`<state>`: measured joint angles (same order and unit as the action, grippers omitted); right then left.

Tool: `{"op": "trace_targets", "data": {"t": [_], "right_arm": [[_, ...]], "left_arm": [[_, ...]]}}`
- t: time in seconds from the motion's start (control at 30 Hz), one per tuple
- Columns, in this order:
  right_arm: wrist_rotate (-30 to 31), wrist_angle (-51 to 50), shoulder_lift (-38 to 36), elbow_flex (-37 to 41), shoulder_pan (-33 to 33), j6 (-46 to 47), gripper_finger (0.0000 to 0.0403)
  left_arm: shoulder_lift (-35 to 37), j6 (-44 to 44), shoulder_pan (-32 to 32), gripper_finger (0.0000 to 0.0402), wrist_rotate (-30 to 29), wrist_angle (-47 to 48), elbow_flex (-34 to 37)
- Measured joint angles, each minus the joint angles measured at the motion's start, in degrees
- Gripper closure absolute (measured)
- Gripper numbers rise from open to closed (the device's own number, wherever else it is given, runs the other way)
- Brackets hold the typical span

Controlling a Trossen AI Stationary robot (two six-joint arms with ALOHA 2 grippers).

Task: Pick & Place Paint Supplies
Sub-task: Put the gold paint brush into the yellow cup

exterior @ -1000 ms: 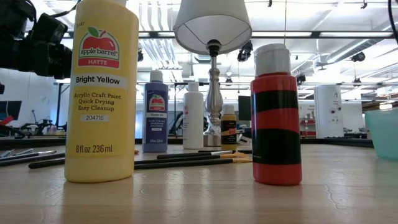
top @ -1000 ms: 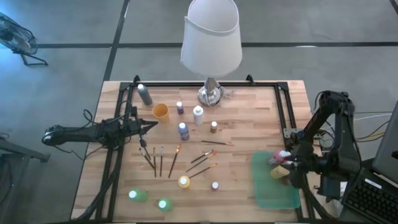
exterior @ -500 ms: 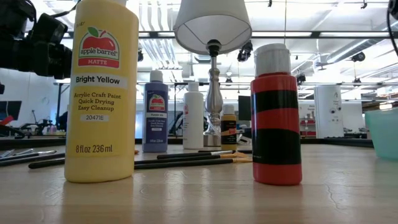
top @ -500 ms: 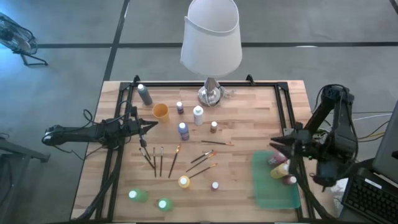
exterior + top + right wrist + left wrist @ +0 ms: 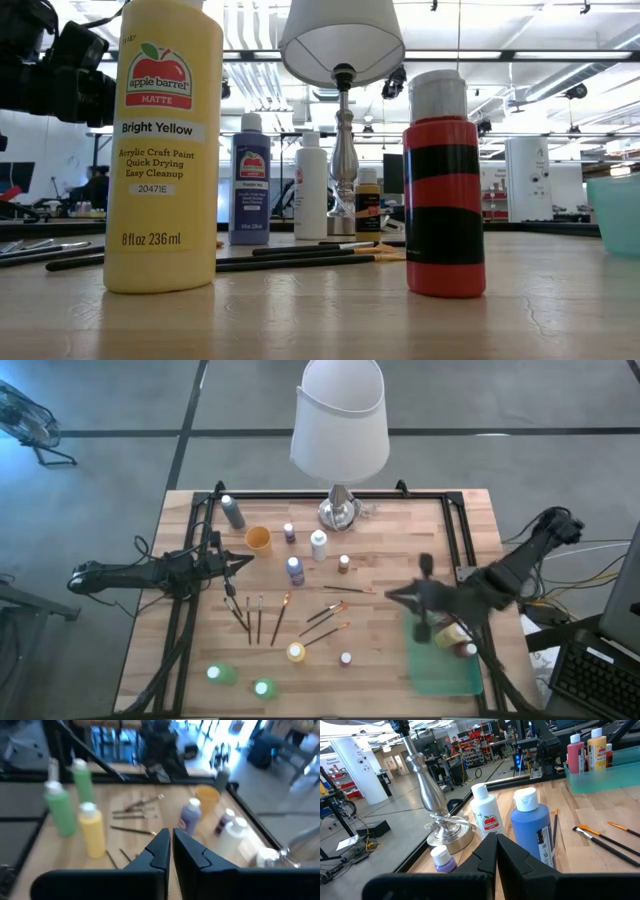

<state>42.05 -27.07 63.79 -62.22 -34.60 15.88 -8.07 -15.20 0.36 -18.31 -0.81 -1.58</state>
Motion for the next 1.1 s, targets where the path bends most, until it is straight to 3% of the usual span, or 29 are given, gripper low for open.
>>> {"op": "trace_targets", "data": {"t": [0.17,0.53,0.8,1.1], "right_arm": [[-7.2,-0.1,-0.4,0.3,11.1,-4.9,0.0394],[-9.9,-0.3,-1.8,0.3,21.7,-11.4,0.0394],[-18.4,3.4,-0.9,0.3,34.9,-15.1,0.0394],[-18.6,6.2,-0.6,0.3,44.3,-21.1,0.0394]], "left_arm": [[0.0,0.0,0.0,0.0389,0.0,0.0,0.0],[0.0,0.0,0.0,0.0389,0.0,0.0,0.0],[0.0,0.0,0.0,0.0389,0.0,0.0,0.0],[0.0,0.0,0.0,0.0389,0.0,0.0,0.0]]}}
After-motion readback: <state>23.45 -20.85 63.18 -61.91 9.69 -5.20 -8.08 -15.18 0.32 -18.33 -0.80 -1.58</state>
